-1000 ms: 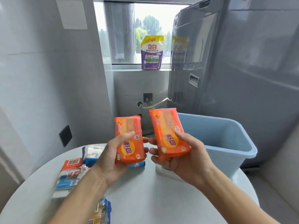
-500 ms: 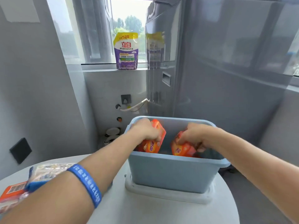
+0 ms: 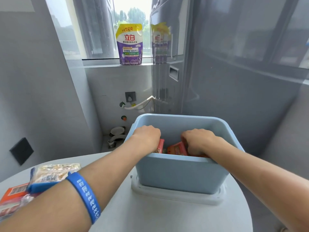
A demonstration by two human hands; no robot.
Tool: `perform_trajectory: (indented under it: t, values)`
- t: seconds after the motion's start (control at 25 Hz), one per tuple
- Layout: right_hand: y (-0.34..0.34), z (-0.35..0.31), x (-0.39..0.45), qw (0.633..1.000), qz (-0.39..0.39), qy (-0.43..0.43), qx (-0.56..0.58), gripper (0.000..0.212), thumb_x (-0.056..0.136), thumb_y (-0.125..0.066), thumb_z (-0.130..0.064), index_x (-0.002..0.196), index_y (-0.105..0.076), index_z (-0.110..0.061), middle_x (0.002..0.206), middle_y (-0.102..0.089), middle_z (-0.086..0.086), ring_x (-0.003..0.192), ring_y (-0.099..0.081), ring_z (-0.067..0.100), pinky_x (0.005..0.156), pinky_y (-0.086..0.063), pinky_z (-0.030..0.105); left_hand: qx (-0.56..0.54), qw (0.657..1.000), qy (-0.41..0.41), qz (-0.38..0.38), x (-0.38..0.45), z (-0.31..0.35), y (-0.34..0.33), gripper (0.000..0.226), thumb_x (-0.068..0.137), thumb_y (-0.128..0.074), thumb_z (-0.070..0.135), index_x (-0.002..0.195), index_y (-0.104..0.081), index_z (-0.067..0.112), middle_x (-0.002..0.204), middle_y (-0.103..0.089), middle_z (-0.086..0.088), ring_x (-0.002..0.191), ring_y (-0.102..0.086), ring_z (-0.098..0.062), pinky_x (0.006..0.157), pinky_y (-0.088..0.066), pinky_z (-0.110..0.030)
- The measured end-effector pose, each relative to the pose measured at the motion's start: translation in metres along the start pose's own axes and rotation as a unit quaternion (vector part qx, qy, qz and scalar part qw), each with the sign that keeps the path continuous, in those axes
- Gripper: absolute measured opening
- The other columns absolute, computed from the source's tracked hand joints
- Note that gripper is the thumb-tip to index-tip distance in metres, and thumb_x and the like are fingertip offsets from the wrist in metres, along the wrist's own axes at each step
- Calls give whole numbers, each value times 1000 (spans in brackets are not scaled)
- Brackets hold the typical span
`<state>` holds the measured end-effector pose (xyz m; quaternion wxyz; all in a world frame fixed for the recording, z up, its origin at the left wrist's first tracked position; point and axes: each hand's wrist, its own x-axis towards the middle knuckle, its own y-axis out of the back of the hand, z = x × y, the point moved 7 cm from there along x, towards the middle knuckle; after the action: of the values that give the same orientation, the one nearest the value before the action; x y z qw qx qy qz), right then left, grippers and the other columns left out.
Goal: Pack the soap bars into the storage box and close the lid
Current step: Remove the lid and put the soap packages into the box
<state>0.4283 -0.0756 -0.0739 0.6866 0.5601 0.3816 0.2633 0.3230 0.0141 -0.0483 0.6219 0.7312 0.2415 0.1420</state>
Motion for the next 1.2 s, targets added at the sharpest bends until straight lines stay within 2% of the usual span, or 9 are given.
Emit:
perform_trajectory:
  t: [0.16, 0.28, 0.48, 0.56, 0.68, 0.8, 0.96, 1.08, 1.2]
  values:
    - [-21, -10, 0, 988, -145, 57, -21, 31, 87, -61, -32, 111, -66, -13, 113, -68, 7, 96, -61, 28, 73, -41, 31, -45, 999, 0, -26, -1, -4, -6, 11, 81, -53, 1, 82, -59, 9, 67, -48, -3, 70, -50, -26, 61, -41, -32]
    - [-19, -9, 3, 990, -119, 62, 49, 15, 83, -63, -29, 95, -69, -23, 97, -67, 0, 88, -61, 23, 72, -46, 32, -172, 983, -45, 54, -8, -7, 8, 15, 82, -60, 14, 90, -73, 14, 89, -70, -4, 82, -61, -25, 71, -52, -33]
    - [56, -19, -10, 955, 164, 86, 232, 13, 83, -65, -13, 92, -74, -17, 94, -73, 3, 83, -63, 20, 74, -47, 28, -377, 886, -37, 269, -76, -90, 13, 24, 81, -66, 20, 105, -71, 24, 98, -72, 4, 88, -65, -13, 80, -51, -28]
    - [97, -53, -38, 896, 294, 136, 303, 13, 82, -64, -14, 84, -73, -22, 78, -71, -8, 68, -62, 11, 61, -43, 23, -349, 902, 60, 245, -108, -155, -21, 25, 81, -66, 17, 105, -71, 22, 101, -73, 1, 93, -66, -17, 86, -52, -33]
    - [110, -152, -91, 848, 333, 298, 286, 12, 80, -61, -18, 78, -70, -25, 63, -63, -20, 58, -57, 5, 57, -46, 22, -278, 931, 186, 144, -153, -222, -81, 33, 80, -67, 21, 113, -69, 22, 113, -71, -4, 105, -63, -23, 93, -48, -37]
    - [51, -236, -95, 894, 218, 354, 165, 20, 83, -59, -22, 101, -66, -26, 92, -72, -7, 83, -64, 21, 71, -52, 33, -204, 961, 174, 62, -161, -225, -121, 53, 77, -66, 41, 127, -58, 30, 132, -61, 0, 122, -52, -24, 99, -41, -38]
    - [-34, -262, -47, 958, 95, 264, 50, 66, 78, -63, -16, 138, -36, -24, 143, -45, 0, 120, -46, 30, 88, -47, 42, -94, 975, 200, -16, -139, -230, -139, 61, 73, -58, 52, 131, -46, 35, 134, -52, 2, 126, -40, -25, 94, -30, -45]
    - [-62, -273, -26, 961, 90, 256, 57, 80, 75, -65, -18, 144, -26, -26, 148, -38, -1, 127, -41, 29, 93, -42, 42, -40, 968, 248, -23, -128, -227, -144, 51, 73, -61, 34, 123, -51, 29, 125, -52, -2, 118, -39, -27, 90, -30, -46]
    - [-62, -283, -17, 956, 165, 236, 51, 59, 77, -64, -34, 130, -41, -22, 125, -58, 3, 109, -53, 29, 86, -39, 39, -10, 965, 260, 16, -125, -226, -144, 50, 68, -61, 24, 118, -54, 27, 120, -54, -4, 114, -41, -29, 87, -33, -48]
